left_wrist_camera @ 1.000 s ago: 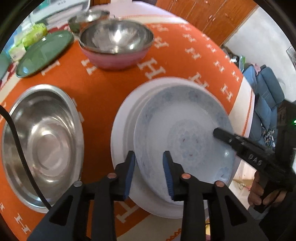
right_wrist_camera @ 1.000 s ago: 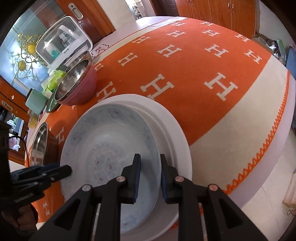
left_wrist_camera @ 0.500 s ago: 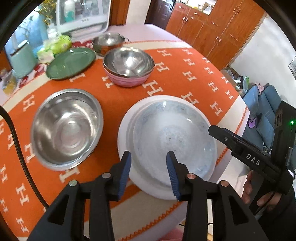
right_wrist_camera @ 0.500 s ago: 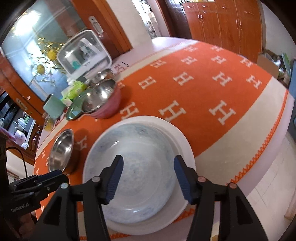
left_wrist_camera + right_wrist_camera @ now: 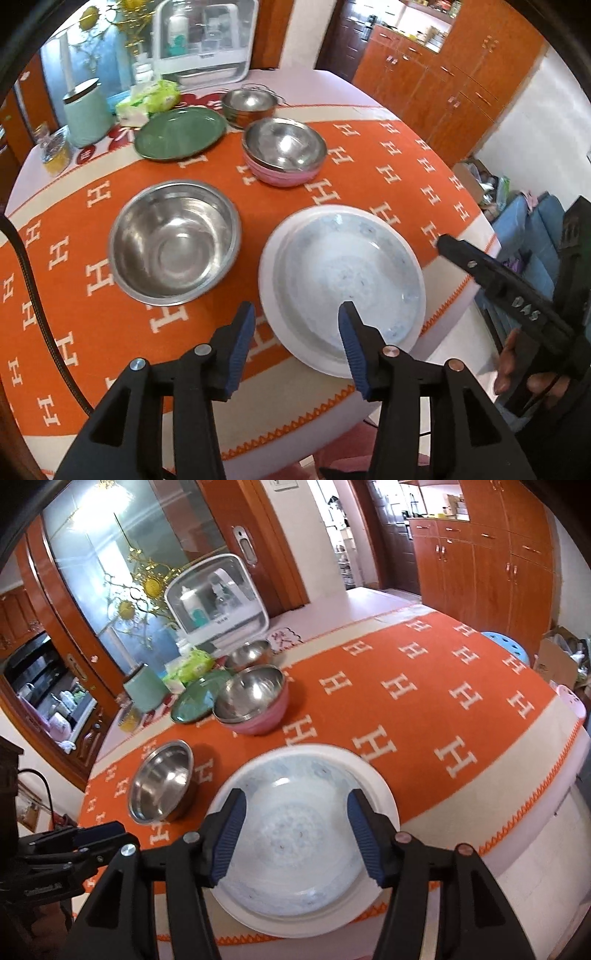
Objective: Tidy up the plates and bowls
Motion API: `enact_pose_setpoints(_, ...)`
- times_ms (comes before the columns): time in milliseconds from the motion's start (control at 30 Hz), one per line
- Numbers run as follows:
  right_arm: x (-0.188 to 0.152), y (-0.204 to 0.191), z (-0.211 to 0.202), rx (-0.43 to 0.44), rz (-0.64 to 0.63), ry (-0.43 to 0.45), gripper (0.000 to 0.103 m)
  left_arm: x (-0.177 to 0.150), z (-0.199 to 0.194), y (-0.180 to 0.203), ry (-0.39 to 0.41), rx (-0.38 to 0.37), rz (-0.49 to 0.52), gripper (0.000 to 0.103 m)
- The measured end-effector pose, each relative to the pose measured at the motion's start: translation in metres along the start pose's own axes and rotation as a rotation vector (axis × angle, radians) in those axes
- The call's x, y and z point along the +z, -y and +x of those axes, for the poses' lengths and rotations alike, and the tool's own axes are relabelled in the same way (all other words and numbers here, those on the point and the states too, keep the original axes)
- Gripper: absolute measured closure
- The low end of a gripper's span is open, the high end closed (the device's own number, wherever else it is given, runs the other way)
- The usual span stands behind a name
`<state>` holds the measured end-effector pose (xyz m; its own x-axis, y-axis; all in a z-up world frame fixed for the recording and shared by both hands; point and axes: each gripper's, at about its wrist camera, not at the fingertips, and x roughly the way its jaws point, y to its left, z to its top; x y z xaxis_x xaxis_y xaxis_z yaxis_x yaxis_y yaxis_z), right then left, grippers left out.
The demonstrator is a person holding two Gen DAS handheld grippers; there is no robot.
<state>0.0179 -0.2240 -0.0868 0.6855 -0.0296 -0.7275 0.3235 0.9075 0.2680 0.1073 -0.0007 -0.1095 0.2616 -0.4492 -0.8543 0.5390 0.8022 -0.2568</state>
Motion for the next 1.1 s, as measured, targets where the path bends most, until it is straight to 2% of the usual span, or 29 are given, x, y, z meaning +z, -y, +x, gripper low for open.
enact_pose_setpoints(100, 0.019, 0.001, 0.001, 0.036, -0.03, 0.002, 0.046, 0.009, -0.004, -0.005, 0.011, 0.031, -0.037, 0.056)
enact_pose_setpoints(233, 0.048, 0.003, 0.004, 0.086, -0.077, -0.011, 0.045, 0.021, -0.009, -0.011, 0.03, 0.073, -0.119, 0.046)
enact_pose_setpoints(367, 0.079, 0.0, 0.009, 0.112, -0.123, -0.029, 0.039, 0.034, -0.019, -0.01, 0.05, 0.136, -0.176, 0.042)
enact_pose_setpoints(667, 0.137, -0.012, 0.016, 0.223, -0.257, -0.066, 0.037, 0.057, -0.044, -0.002, 0.088, 0.24, -0.255, 0.03)
enact_pose_setpoints(800, 0.152, -0.016, 0.019, 0.252, -0.29, -0.085, 0.032, 0.065, -0.054, -0.001, 0.091, 0.281, -0.279, 0.03)
enact_pose_setpoints(1100, 0.183, -0.037, 0.032, 0.285, -0.317, -0.122, 0.032, 0.089, -0.069, -0.02, 0.048, 0.335, -0.319, 0.028)
